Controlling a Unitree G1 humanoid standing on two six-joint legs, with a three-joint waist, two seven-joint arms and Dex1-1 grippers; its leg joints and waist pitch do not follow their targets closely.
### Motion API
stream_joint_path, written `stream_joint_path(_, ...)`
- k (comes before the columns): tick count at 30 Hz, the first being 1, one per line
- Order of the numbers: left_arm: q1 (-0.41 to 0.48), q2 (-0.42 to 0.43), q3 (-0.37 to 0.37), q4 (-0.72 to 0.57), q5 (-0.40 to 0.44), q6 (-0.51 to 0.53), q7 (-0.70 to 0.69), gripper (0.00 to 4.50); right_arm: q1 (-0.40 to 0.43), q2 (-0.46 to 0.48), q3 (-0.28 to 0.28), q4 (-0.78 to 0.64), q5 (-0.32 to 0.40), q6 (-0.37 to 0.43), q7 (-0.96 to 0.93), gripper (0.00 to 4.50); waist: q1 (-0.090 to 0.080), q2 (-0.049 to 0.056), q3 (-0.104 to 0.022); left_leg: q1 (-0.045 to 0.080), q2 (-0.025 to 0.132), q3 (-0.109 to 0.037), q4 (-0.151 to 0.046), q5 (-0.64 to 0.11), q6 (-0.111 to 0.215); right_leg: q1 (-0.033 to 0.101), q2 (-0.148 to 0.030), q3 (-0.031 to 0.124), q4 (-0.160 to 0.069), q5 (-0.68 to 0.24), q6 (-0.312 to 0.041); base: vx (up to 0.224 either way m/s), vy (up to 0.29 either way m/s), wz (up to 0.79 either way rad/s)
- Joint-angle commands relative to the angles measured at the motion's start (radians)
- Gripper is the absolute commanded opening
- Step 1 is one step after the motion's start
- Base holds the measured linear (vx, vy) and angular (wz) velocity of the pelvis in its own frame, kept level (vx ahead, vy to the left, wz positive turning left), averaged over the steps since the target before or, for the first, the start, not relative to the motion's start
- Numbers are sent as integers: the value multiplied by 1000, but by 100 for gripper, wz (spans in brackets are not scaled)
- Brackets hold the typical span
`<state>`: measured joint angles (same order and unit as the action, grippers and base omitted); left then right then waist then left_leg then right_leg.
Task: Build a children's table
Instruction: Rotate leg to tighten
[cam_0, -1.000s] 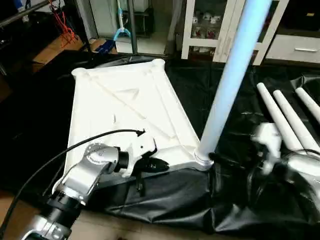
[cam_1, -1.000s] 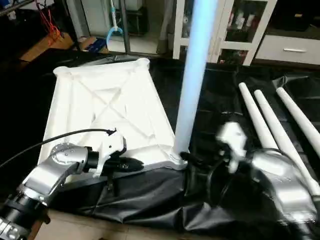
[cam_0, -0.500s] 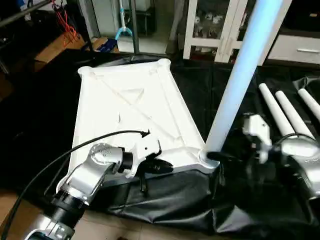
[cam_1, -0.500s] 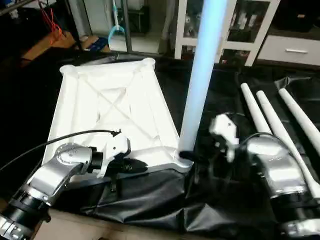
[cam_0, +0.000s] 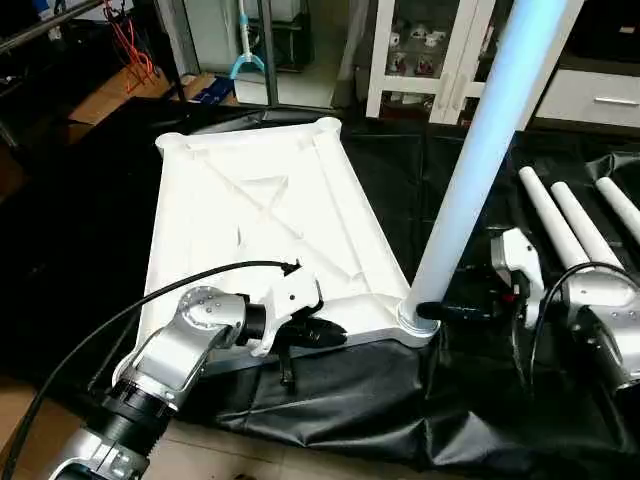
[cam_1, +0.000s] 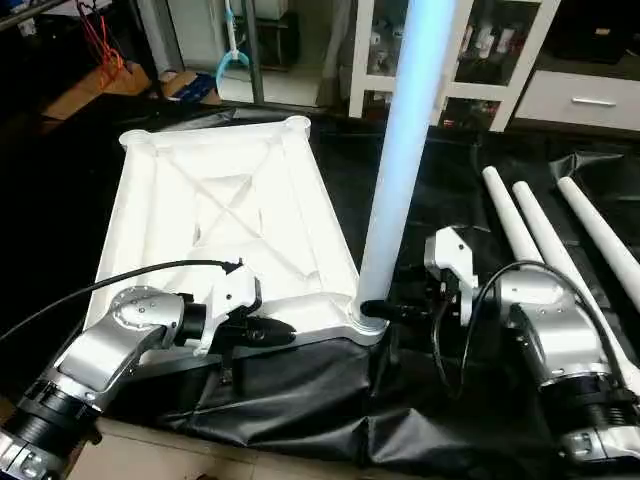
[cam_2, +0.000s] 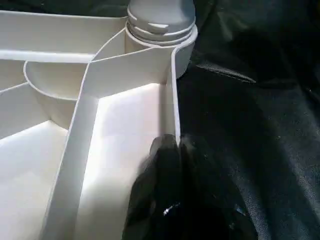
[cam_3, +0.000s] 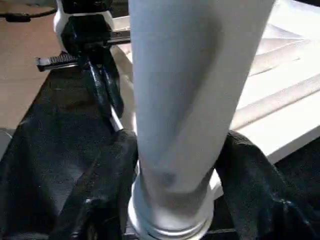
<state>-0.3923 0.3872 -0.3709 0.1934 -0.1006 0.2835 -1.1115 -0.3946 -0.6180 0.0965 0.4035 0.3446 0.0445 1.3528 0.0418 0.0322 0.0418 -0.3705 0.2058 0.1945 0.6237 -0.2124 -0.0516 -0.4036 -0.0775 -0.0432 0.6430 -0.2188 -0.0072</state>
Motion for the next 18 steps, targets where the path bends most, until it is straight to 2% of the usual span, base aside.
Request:
stream_joint_path(1, 6, 10, -44, -2, 18, -1, -31, 0, -8, -3, -1, -3, 10, 17, 22, 213, -2, -19, -67, 6, 22, -9, -57, -47, 136, 57, -46, 33, -67, 34, -292, 0, 0, 0)
stream_joint_path(7, 13, 16, -49, -7, 24, 14, -26, 0, -7, 9, -15, 17, 14, 30, -8, 190, -2, -19, -68, 6, 22, -9, -57, -39, 134, 57, -46, 34, -65, 47, -293, 0, 0, 0)
stream_joint_path(9, 4, -3, -46, 3, 38, 52, 19, 0, -25, 41, -21, 75, -41, 7, -114, 187, -5, -20, -66, 5, 22, -9, -58, -42, 130, 56, -47, 33, -67, 38, -293, 0, 0, 0)
stream_joint_path(11, -14, -41, -41, 24, 55, 98, 86, 0, -39, 82, -18, 120, -91, 19, -239, 187, -13, -20, -60, 7, 20, -8, -61, -78, 102, 52, -46, 33, -76, -37, -284, 0, 0, 0)
stream_joint_path(12, -14, -41, -41, 24, 55, 98, 86, 0, -39, 82, -18, 120, -91, 19, -239, 186, -15, -20, -59, 8, 19, -9, -63, -90, 91, 53, -46, 32, -80, -65, -278, 0, 0, 0)
stream_joint_path(13, -50, -114, -21, 73, 79, 172, 209, 0, -49, 153, -25, 147, -116, 57, -394, 186, -19, -26, -58, 9, 19, -7, -65, -110, 71, 53, -44, 34, -83, -106, -263, 0, 0, 0)
stream_joint_path(14, -71, -163, 0, 105, 83, 217, 287, 0, -57, 201, -30, 160, -128, 69, -487, 186, -22, -20, -56, 12, 19, -9, -67, -126, 47, 49, -45, 34, -87, -142, -256, 0, 0, 0)
stream_joint_path(15, -91, -212, 24, 137, 82, 254, 359, 0, -66, 246, -32, 175, -142, 75, -569, 186, -23, -21, -57, 13, 18, -8, -66, -125, 34, 51, -45, 35, -88, -143, -252, 0, 0, 0)
stream_joint_path(16, -109, -252, 44, 163, 76, 276, 409, 0, -77, 287, -30, 192, -156, 77, -640, 186, -26, -25, -62, 13, 16, -11, -67, -110, 17, 55, -45, 34, -86, -126, -248, 0, 0, 0)
stream_joint_path(18, -142, -328, 85, 216, 63, 283, 514, 0, -111, 369, -34, 246, -206, 42, -833, 186, -37, -23, -66, 4, 12, -11, -64, -75, 16, 57, -45, 36, -81, -69, -251, 0, 0, 0)
